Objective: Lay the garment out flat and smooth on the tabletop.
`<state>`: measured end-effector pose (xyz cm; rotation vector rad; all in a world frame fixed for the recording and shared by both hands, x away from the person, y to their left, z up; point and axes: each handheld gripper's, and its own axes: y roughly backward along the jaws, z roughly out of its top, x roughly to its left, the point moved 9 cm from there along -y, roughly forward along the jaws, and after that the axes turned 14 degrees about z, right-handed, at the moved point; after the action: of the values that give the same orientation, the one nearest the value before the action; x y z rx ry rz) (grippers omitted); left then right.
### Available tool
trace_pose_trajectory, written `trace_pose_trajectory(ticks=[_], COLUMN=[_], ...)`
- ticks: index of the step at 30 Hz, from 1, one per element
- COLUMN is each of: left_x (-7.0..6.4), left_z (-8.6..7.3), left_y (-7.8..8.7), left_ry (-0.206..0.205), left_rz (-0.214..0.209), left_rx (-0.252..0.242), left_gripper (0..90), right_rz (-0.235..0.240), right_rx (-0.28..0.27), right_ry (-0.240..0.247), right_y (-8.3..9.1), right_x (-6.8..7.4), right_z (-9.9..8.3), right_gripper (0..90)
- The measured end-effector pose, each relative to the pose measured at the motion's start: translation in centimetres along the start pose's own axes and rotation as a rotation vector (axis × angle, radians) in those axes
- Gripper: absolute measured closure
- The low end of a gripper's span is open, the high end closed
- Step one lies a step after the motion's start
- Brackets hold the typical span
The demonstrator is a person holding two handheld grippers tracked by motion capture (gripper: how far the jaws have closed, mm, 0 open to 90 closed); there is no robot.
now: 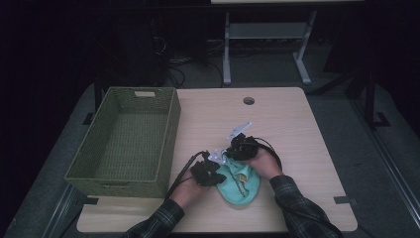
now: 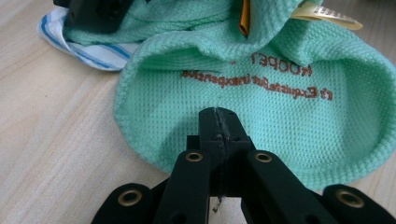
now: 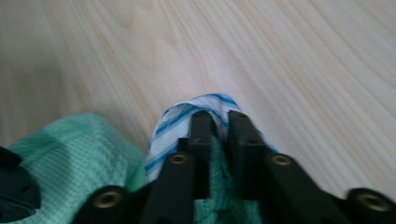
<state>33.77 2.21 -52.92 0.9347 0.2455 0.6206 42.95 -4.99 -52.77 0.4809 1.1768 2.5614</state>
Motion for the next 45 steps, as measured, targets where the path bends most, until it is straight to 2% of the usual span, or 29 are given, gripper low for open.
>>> trace_pose_trajectory(ticks=[7,13,16,22,28,37,41,43,45], left_x=[0.1,0.2,-0.1,-0.1,-0.1,0.0,-0.1,-0.1,-0.1], left_z=[0.0,0.0,0.1,0.1,0.1,0.0,0.1,0.1,0.1], left_y=[0.0,0.0,-0.1,-0.1,0.0,0.0,0.0,0.0,0.0], left_ry=[-0.011,-0.025,0.011,0.010,0.010,-0.002,0.012,0.012,0.013], left_rz=[0.000,0.005,0.003,0.004,0.002,0.002,-0.001,-0.002,-0.003], left_rx=[0.006,0.004,-0.010,-0.009,-0.008,0.001,-0.008,-0.008,-0.009], left_gripper=[89.4,89.4,89.4,89.4,89.5,89.5,89.5,89.5,89.5], right_rz=[0.006,-0.014,-0.029,-0.086,-0.142,-0.213,-0.249,-0.243,-0.224], right_rx=[-0.007,-0.050,-0.068,-0.100,-0.116,-0.134,-0.146,-0.151,-0.162], right_ry=[-0.014,-0.053,-0.064,-0.084,-0.117,-0.189,-0.225,-0.234,-0.241], right_y=[0.2,1.3,2.2,3.7,5.2,7.1,7.5,7.3,7.1], right_x=[-0.2,-0.9,-1.5,-3.2,-5.5,-8.7,-9.8,-10.0,-9.8], right_z=[0.1,0.8,1.2,2.0,1.9,0.5,-0.3,-0.6,-0.7], right_gripper=[87.4,87.6,87.6,87.6,87.6,87.6,87.7,87.4,83.4])
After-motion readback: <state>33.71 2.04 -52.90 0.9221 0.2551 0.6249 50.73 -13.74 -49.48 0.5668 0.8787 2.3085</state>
